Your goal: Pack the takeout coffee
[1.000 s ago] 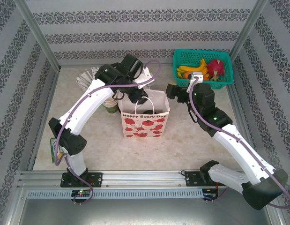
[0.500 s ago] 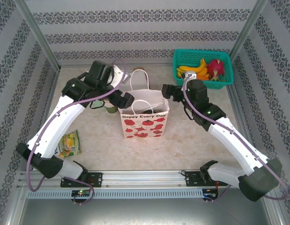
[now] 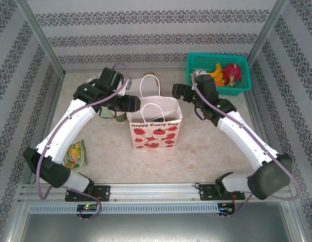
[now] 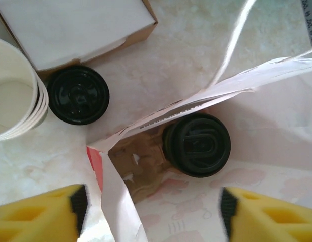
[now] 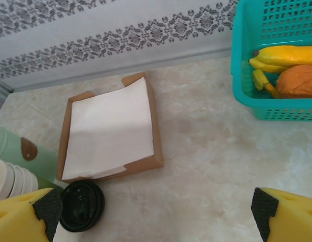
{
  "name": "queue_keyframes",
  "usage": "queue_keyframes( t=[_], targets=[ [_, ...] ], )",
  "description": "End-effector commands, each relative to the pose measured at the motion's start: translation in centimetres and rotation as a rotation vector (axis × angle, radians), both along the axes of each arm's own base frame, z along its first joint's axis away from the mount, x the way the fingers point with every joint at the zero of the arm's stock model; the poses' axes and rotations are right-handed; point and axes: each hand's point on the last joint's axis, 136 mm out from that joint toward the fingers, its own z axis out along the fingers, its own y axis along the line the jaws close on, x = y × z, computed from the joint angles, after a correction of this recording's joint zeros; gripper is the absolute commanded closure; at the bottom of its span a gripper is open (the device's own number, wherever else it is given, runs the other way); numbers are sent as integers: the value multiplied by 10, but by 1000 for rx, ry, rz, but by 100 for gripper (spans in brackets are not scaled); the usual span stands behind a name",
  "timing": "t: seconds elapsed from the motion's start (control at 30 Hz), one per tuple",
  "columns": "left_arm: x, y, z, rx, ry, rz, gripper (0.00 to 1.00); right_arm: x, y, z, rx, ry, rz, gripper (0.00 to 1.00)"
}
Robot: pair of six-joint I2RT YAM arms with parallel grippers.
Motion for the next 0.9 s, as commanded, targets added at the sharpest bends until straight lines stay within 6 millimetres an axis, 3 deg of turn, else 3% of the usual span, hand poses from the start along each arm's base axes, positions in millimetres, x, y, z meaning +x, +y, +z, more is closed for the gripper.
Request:
queue_keyframes(
  t=[0.0,0.1,0.33,0.47,0.73,0.87],
  targets=[
    [3,13,-10,70,44,60,42,9,2,2,17,27,-5,2],
    [1,20,-12,104,48,64,54,18,5,-5,-2,50,4,2],
    [-9,43,-9,110,56,111,100,50,26,-29,-16,102,62,2],
    [-18,65,-2,108,50,152,100,68,52,-52,25,162,133,2],
    [-36,120,-8,195,75,280,98,98,97,-127,-15,358,184,11],
    [-37,130,-16,200,72,285,97,108,104,-151,-32,398,141,17]
  ],
)
